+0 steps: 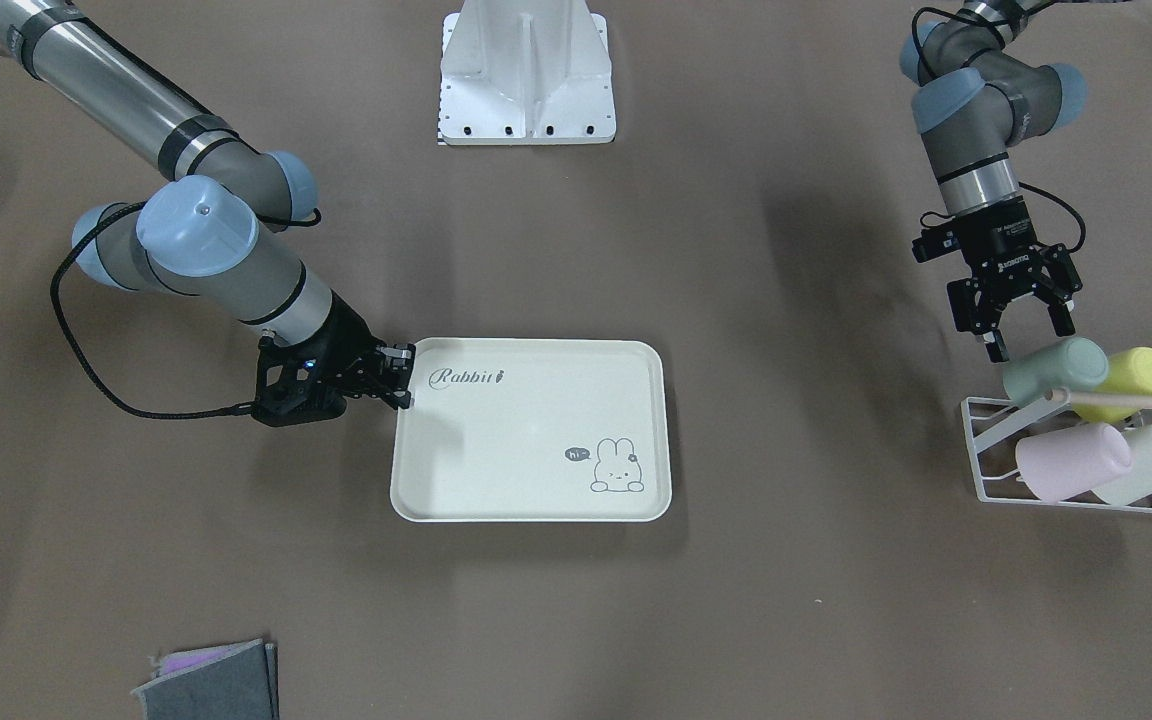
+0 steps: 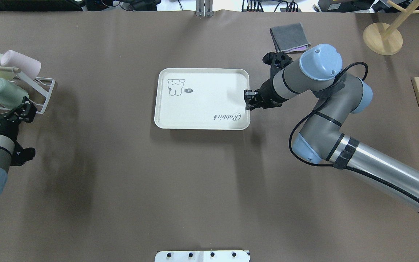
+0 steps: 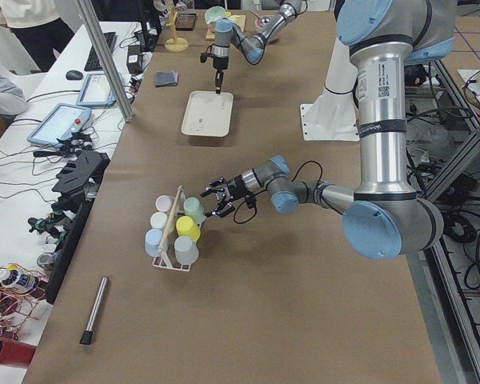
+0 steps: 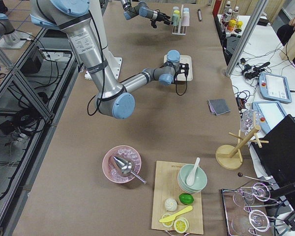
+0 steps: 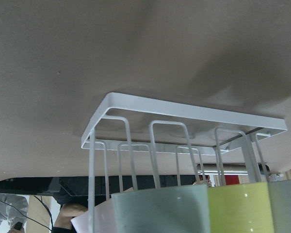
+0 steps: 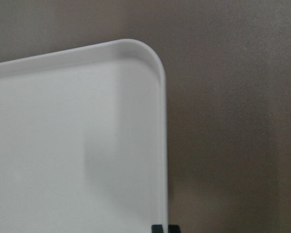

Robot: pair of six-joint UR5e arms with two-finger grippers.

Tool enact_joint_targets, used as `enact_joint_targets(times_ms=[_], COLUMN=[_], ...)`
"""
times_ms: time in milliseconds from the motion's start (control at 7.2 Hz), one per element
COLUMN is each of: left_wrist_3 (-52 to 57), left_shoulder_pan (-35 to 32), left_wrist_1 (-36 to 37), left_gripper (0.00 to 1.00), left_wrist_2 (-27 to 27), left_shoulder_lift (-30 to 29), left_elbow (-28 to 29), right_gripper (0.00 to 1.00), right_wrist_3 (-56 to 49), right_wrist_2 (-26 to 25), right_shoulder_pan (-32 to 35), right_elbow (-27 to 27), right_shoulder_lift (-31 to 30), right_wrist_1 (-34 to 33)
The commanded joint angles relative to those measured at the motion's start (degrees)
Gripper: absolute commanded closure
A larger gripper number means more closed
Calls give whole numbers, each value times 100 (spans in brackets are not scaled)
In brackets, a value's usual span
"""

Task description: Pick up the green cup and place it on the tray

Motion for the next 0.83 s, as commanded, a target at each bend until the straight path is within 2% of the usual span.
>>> enact_joint_targets(times_ms=[0, 278, 417, 556, 694], left_wrist_3=[186, 203, 203, 230, 239], left_shoulder_pan=[-8, -16, -25, -25, -25], left_wrist_1=[-108, -354, -355, -399, -599], left_gripper=[2, 2, 2, 2, 2], left_wrist_2=[0, 9, 18, 166, 211], left_shoulder_lift=[-148, -52, -34, 1, 97], left_elbow=[101, 128, 119, 128, 206], right_gripper=[100, 100, 31, 0, 0], right_wrist_3=[-7, -41, -85, -103, -86], right_wrist_2=[0, 9, 0, -148, -167], right_shoulder_pan=[-71, -98, -133, -150, -133], right_elbow=[-55, -134, -143, -99, -81], right_shoulder_lift=[-9, 0, -52, -105, -79], right_wrist_1=[31, 40, 66, 75, 66])
